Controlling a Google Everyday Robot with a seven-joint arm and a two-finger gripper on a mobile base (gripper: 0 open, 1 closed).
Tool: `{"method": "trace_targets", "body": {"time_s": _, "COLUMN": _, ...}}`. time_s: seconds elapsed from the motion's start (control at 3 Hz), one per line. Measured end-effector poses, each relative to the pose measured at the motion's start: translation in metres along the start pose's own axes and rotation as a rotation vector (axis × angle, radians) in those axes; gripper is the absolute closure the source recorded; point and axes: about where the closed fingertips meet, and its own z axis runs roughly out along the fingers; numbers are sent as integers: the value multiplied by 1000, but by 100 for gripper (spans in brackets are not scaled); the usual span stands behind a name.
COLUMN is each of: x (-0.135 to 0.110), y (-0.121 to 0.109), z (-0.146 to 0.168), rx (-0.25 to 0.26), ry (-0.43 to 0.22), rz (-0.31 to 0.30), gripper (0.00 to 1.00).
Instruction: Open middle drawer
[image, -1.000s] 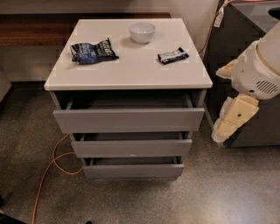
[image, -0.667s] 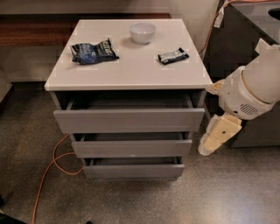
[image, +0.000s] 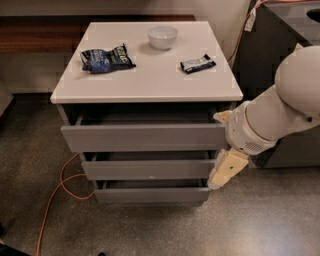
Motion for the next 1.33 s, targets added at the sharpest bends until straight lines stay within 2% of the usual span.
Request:
{"method": "trace_targets", "body": {"time_s": 0.33, "x": 7, "y": -2, "z": 44, "rx": -11, "ry": 37, "rz": -27, "gripper": 0}}
{"method": "trace_targets", "body": {"time_s": 0.67, "x": 20, "y": -7, "z": 78, "rx": -6, "ry": 81, "rz": -23, "gripper": 0}}
{"method": "trace_targets", "body": {"time_s": 1.0, "x": 25, "y": -13, "z": 92, "rx": 23, "ry": 135, "rz": -83, "gripper": 0}}
{"method": "trace_targets", "body": {"time_s": 1.33, "x": 28, "y": -16, "z": 94, "rx": 33, "ry": 157, "rz": -103, "gripper": 0}}
